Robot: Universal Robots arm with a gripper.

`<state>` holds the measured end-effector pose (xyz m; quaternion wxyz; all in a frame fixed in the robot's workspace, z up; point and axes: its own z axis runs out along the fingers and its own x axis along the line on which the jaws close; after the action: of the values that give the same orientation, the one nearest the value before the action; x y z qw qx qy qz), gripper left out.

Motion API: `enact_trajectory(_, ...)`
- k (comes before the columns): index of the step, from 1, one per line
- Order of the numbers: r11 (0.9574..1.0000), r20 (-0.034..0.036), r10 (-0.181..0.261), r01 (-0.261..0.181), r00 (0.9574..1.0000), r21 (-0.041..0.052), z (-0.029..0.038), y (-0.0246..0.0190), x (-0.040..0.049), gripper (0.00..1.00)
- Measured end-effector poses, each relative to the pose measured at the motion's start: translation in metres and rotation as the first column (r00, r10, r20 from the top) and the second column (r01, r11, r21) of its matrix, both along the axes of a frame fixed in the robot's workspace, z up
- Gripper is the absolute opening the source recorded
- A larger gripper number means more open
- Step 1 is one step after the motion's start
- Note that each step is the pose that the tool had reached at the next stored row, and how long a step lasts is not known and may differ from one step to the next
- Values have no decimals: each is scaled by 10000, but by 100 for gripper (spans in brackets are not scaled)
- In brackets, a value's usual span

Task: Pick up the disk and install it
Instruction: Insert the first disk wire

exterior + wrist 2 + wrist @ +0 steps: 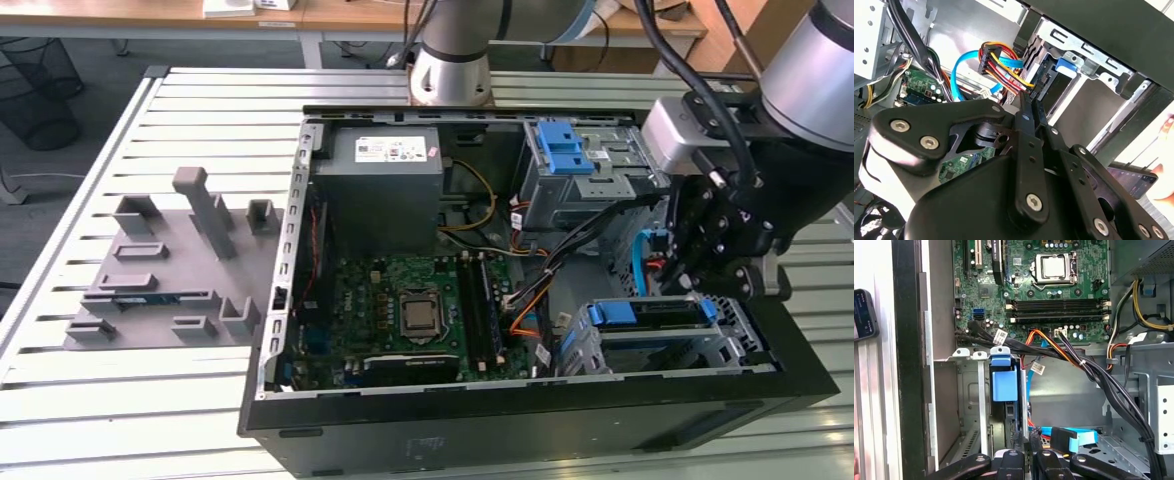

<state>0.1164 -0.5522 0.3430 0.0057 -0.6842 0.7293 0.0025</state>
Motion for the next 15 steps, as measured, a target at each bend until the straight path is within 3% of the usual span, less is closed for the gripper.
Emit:
enact_trajectory(11, 10000, -37, -37, 37, 10000, 2, -56, -26, 19, 16)
enact_trajectory(15, 10000, -104, -38, 38, 9999, 0, -58, -29, 34, 16)
